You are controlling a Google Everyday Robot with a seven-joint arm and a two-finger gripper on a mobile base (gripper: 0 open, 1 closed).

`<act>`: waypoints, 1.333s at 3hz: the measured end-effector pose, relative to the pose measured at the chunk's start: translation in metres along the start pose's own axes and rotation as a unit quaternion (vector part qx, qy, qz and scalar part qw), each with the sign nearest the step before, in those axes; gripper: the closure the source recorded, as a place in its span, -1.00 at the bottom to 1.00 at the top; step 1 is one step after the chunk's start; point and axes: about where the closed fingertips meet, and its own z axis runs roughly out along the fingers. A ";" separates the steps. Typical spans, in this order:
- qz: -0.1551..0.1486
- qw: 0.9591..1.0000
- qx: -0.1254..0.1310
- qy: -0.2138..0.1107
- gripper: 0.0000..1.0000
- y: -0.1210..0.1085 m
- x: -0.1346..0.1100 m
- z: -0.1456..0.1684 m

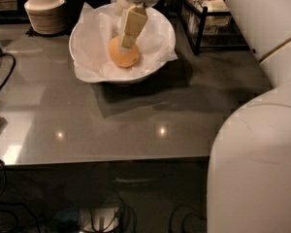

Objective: Pick orange from white bowl

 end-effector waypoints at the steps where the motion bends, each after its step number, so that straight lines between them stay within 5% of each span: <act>1: 0.000 1.000 0.000 0.000 -0.52 0.000 0.000 0.000; 2: 0.000 1.000 0.001 -0.001 -0.20 -0.001 -0.001 0.001; 3: 0.000 1.000 0.001 -0.001 -0.18 -0.001 -0.001 0.001; 4: 0.008 1.000 0.012 -0.003 0.20 -0.009 0.008 0.012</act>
Offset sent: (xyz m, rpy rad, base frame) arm -0.0032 -0.0038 0.0003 -0.0123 0.0136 0.0030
